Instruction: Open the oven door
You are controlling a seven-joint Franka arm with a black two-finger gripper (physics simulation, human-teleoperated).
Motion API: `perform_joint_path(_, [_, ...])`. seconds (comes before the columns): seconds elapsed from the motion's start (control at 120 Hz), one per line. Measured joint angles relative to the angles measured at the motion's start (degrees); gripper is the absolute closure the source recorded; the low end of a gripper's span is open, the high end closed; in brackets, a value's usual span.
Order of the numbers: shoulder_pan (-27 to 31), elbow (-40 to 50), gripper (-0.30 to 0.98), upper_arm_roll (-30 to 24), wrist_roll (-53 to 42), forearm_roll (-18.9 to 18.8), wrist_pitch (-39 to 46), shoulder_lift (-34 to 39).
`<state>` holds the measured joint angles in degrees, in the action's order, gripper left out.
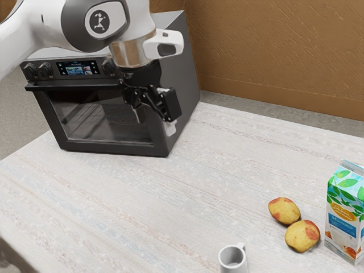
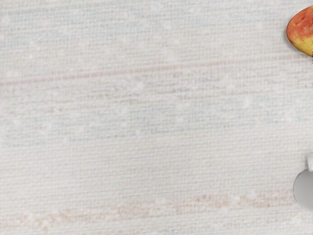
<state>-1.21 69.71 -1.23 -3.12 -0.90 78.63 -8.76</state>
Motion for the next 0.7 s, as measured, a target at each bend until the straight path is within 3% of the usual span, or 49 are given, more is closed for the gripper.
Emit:
perform_joint_path(0.367, [-0.04,-1.19,0.00,0.03,-0.59,-0.10,1.56,0.52])
perform_joint_path(0.483, [-0.60,-6.14,0.00,1.21,-2.78,-0.60,0.65,11.22])
perform_joint_path(0.517, [8.10,-6.49,0.00,-5.54,-5.55,0.11,0.80,14.25])
perform_joint_path(0.575, [36.33,-5.78,0.00,-22.76,-11.29,1.71,1.98,20.63])
perform_joint_path(0.6, [44.85,-4.35,0.00,-27.31,-13.86,2.55,3.04,23.68])
perform_joint_path(0.642, [54.12,-0.04,0.00,-30.33,-18.19,4.08,5.61,28.92])
perform_joint_path(0.7, [59.90,3.91,0.00,-29.26,-23.98,5.60,9.62,32.58])
